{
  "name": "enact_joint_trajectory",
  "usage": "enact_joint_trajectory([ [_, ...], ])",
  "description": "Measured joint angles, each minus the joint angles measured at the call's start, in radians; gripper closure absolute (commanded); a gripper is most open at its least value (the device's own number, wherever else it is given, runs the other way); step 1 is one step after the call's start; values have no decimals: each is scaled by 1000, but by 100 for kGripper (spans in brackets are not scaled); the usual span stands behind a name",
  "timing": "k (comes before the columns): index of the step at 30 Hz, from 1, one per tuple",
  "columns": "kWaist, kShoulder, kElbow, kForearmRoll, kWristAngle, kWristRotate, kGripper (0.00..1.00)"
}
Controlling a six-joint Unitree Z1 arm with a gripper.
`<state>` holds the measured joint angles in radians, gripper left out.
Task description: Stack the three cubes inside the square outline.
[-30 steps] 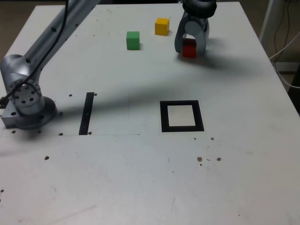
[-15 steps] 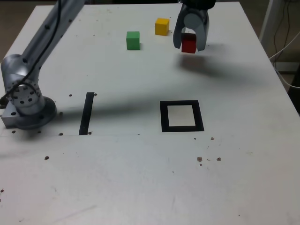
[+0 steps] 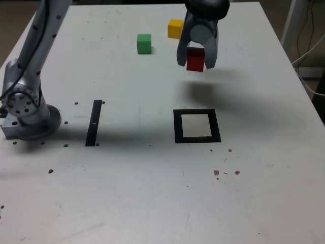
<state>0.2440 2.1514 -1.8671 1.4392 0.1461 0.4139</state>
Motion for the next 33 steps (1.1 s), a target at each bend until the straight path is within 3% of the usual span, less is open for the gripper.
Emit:
enact_joint_trajectory([
  [7,-42,-67,120,-75,-63,-41,72],
  [19,-155,-172,301,-161,-126,-178,72],
  [33,-294,-172,380,-267,-159,-349,72],
])
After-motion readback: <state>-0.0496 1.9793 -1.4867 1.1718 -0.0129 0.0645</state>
